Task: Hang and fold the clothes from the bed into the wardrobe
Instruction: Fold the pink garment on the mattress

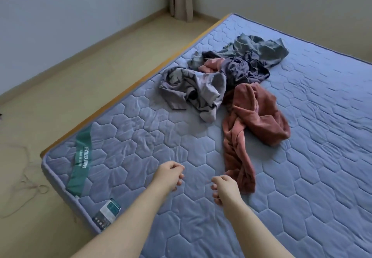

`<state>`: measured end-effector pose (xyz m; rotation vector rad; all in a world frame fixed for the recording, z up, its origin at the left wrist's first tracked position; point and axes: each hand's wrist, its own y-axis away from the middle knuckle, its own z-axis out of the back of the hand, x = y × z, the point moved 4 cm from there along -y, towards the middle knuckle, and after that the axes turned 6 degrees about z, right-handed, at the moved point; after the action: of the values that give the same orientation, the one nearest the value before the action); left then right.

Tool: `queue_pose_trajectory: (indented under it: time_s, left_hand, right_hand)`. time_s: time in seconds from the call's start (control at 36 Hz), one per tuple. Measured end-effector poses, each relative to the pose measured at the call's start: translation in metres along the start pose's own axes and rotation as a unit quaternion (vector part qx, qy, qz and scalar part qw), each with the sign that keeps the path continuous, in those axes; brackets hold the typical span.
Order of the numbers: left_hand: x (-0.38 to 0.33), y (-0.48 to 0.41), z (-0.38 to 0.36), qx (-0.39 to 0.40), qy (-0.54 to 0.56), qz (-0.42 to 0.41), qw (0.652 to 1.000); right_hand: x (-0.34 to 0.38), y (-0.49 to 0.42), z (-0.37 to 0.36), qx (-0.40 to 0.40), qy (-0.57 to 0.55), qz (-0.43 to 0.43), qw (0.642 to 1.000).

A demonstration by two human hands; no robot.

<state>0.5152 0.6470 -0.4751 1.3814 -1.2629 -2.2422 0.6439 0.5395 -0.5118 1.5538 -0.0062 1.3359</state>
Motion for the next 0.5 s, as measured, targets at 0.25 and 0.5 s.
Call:
queue_pose_trajectory:
  time_s: [0.25, 0.5]
  left_hand:
    - [0.000, -0.102, -0.047, 0.016, -0.037, 0.060, 0.997]
    - [0.004, -0.148, -0.066, 0.022, -0.062, 0.078, 0.995]
  right_hand:
    - [-0.001, -0.118, 0.050, -0.155, 0.245, 0.027, 0.957]
    - [-0.012, -0.180, 0.069, -0.091, 0.387, 0.011, 0.917]
